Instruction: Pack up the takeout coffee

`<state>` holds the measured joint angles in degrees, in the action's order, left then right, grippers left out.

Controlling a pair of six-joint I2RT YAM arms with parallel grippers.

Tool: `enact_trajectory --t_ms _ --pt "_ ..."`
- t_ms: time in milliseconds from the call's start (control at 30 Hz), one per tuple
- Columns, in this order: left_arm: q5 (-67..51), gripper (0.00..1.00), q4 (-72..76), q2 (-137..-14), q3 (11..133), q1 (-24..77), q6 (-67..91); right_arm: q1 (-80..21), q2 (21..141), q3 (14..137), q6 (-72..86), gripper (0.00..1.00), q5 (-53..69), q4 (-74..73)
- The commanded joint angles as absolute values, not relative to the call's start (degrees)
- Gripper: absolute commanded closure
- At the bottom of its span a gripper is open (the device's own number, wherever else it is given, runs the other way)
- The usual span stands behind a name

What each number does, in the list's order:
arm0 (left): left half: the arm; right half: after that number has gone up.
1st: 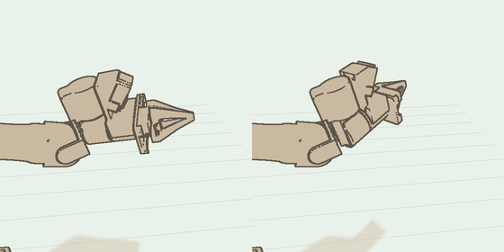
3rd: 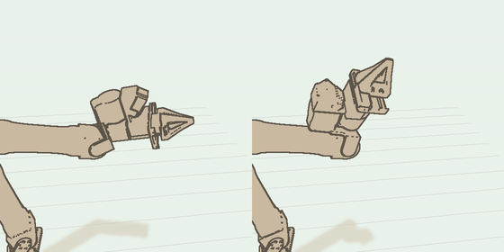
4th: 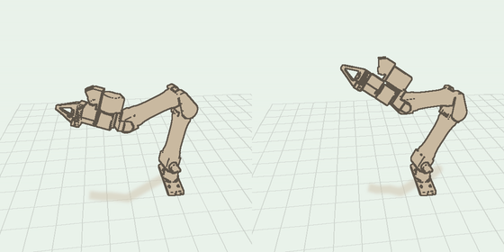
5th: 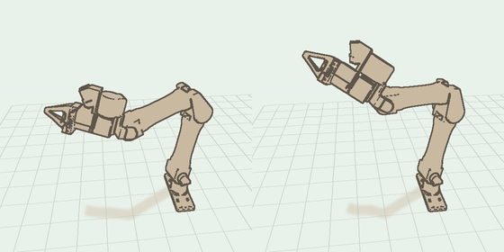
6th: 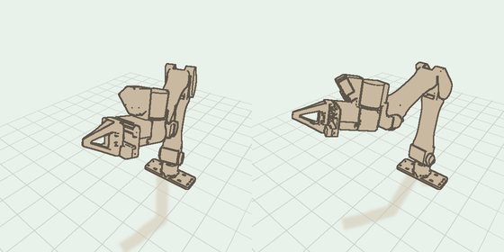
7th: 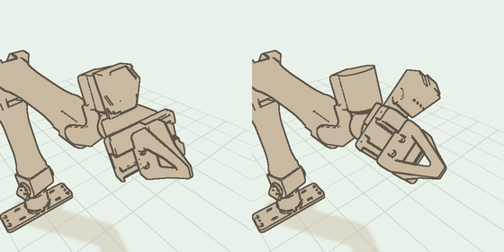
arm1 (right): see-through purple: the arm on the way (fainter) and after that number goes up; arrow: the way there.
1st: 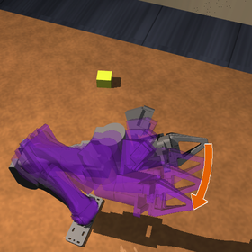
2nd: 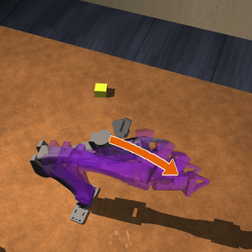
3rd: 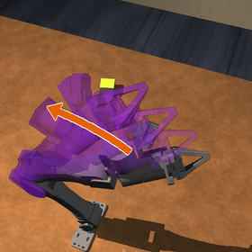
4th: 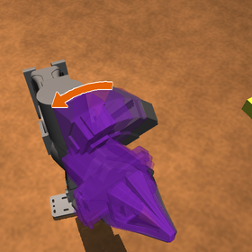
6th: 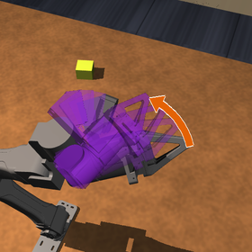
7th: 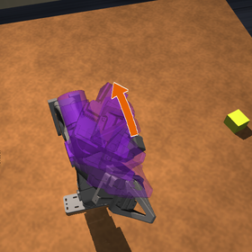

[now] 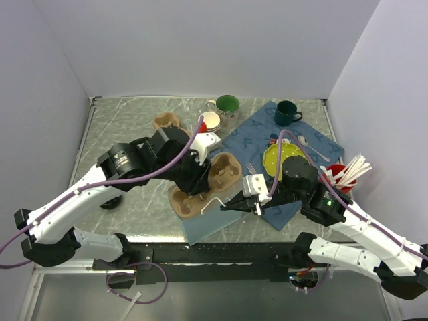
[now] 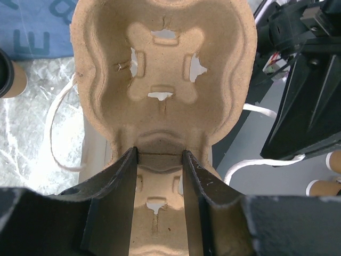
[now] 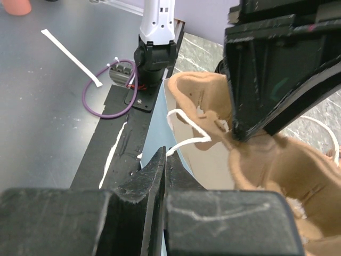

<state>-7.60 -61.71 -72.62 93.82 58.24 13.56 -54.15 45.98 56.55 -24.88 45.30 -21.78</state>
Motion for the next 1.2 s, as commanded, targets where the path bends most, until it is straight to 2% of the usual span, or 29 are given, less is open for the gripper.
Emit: enact_trajectory --t_ms 0,600,833,1167 --pt "-5.81 0.83 -61.08 -74.0 93.34 60.29 12.66 -54.49 45.97 56.51 -24.08 1.0 44.65 -19.34" --pt "-0.18 0.83 -65.04 -77.69 94.92 63.1 11.25 -54.49 45.0 56.16 -24.61 1.0 43.95 -20.92" --pt "-0.18 0.79 -64.69 -78.57 94.13 64.25 11.95 -54.49 44.74 56.07 -25.22 1.0 43.42 -21.62" --pt "8.61 0.8 -62.93 -79.28 91.58 66.27 12.66 -54.58 44.74 56.07 -25.22 1.0 42.89 -21.8"
